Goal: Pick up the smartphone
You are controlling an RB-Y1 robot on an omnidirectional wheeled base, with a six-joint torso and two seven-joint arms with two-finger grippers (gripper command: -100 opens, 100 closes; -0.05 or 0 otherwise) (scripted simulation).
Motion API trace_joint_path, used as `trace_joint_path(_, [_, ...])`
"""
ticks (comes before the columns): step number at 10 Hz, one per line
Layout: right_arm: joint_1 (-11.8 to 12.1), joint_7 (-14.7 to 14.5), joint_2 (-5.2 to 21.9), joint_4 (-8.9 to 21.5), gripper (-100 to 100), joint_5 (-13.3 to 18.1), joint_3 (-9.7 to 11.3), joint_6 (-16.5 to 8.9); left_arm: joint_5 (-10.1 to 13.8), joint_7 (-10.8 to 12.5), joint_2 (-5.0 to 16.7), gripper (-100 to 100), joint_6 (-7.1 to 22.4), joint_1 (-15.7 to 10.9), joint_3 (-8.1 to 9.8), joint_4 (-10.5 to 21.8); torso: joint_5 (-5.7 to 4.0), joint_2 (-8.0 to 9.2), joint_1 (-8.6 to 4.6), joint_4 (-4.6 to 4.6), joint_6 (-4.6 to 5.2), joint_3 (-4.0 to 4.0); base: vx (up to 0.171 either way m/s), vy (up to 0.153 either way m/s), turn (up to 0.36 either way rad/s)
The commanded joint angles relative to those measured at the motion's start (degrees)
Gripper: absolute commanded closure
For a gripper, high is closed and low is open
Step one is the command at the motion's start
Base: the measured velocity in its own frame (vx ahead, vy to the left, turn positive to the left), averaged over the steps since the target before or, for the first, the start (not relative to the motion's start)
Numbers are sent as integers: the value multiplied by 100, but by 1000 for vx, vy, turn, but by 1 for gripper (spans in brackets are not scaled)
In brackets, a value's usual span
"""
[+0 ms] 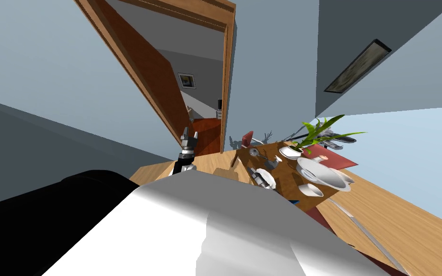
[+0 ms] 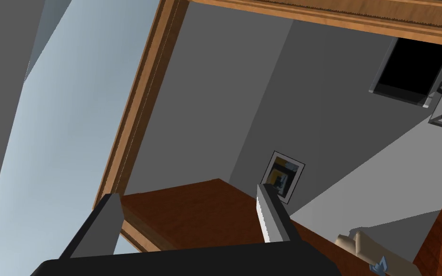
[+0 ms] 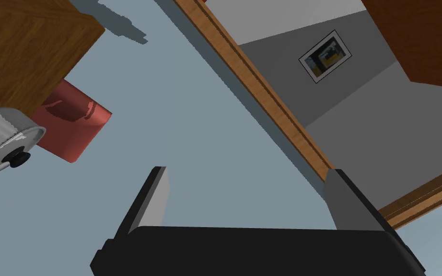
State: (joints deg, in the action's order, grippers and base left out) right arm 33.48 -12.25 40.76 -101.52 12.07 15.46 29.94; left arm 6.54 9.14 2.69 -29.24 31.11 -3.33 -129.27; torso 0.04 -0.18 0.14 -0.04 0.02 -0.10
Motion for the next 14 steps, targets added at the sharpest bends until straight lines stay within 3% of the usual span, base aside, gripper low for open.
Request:
trace_joint_path(1, [37, -39, 146, 189, -100, 55, 32, 31, 0, 0, 0, 0, 0, 0, 0, 0, 0, 0, 0, 0, 0, 0, 52, 25, 77])
trace_joint_path(2, [101, -127, 393, 402, -100, 183, 112, 76, 0, 0, 0, 0, 0, 0, 0, 0, 0, 1, -3, 0, 2, 0, 49, 30, 134])
trace_joint_path(3, [101, -127, 393, 471, -100, 183, 112, 76, 0, 0, 0, 0, 0, 0, 0, 0, 0, 3, -3, 0, 1, 1, 43, 29, 65])
trace_joint_path(4, [168, -213, 638, 717, -100, 317, 188, 121, 0, 0, 0, 0, 0, 0, 0, 0, -1, 5, -2, 1, 2, 2, 70, 54, 136])
trace_joint_path(5, [168, -213, 638, 756, -100, 317, 188, 121, 0, 0, 0, 0, 0, 0, 0, 0, 2, -2, 5, 0, 1, -1, 57, 41, 57])
trace_joint_path(6, [240, -296, 881, 941, -100, 456, 262, 166, 0, 0, 0, 0, 0, 0, 0, 0, 0, 0, 4, 0, 2, -1, 60, 41, 117])
trace_joint_path(8, [240, -296, 881, 1042, -100, 456, 262, 166, 0, 0, 0, 0, 0, 0, 1, 0, 0, 3, -2, 0, 3, 1, 34, 13, 32])
trace_joint_path(11, [394, -453, 1353, 1558, -100, 743, 397, 256, 0, 0, 0, 0, 0, 0, 1, 0, -1, 6, -5, 1, 3, 3, 50, 22, 103])
trace_joint_path(14, [475, -526, 1581, 1896, -100, 890, 458, 300, 0, 0, 0, 0, 0, 0, 0, 0, 0, -1, -1, 0, 2, -1, 61, 26, 72])
